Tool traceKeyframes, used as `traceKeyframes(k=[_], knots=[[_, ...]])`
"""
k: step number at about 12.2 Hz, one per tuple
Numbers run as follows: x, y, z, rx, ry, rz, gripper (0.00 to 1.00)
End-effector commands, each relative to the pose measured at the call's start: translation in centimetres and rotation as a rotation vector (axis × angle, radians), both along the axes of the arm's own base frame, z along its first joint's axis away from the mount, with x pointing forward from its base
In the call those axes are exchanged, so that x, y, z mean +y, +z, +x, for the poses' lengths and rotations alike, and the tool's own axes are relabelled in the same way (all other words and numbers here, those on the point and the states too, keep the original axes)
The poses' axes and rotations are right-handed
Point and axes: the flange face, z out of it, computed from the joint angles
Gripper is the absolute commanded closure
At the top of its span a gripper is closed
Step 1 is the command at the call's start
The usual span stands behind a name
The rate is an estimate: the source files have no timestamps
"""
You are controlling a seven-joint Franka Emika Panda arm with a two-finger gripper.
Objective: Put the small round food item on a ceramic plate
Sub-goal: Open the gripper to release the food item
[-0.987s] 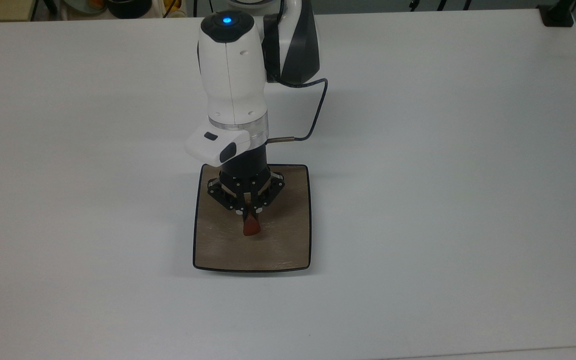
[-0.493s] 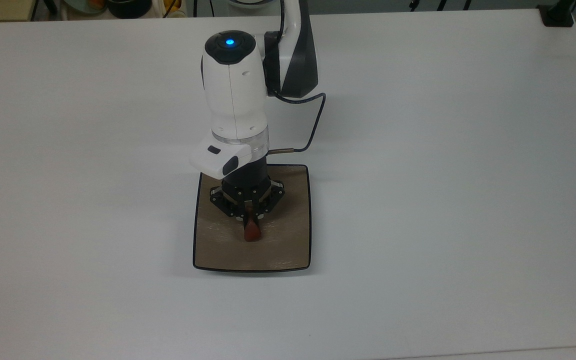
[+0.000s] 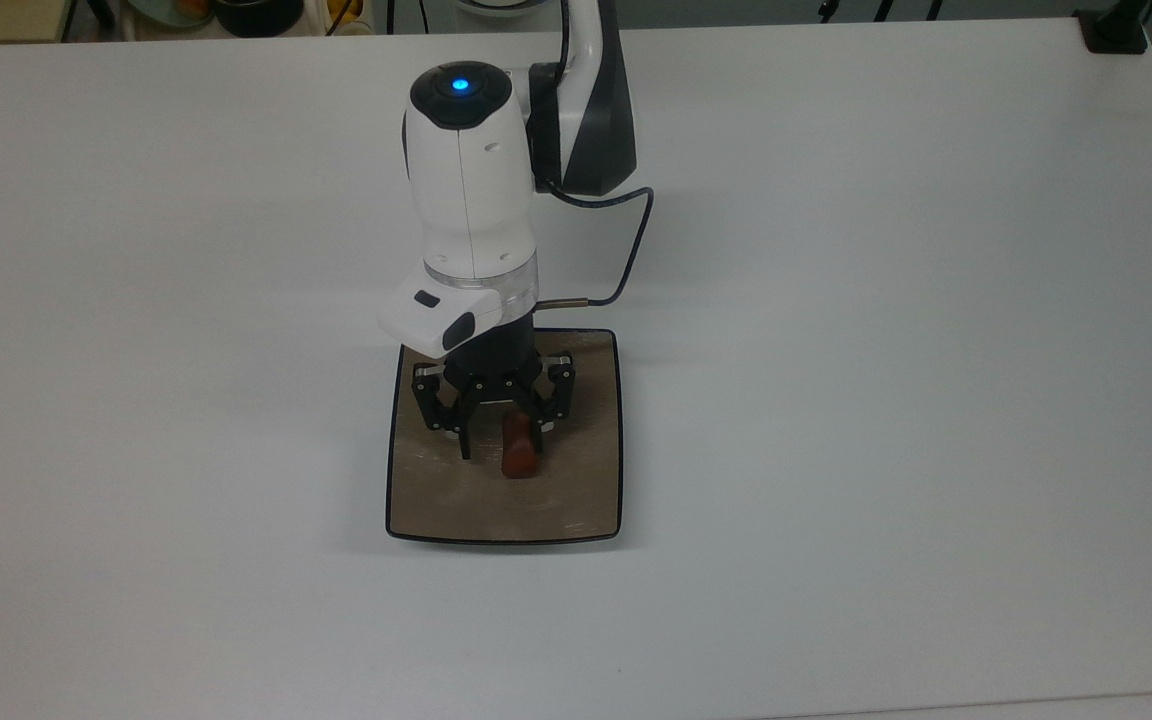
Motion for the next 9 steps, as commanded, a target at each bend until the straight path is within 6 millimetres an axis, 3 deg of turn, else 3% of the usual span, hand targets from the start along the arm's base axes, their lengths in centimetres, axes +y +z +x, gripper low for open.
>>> traceKeyframes(k=[1,4,6,9], knots=[[0.3,0.0,-0.5,-0.010,-0.014,0.005,0.00],[0.3,0.1,-0.5,-0.013,-0.014,0.006,0.00],[0.4,1.7,-0.6,-0.027,-0.012,0.008,0.00],[0.3,7.1,-1.4,-0.036,-0.013,0.013,0.00]])
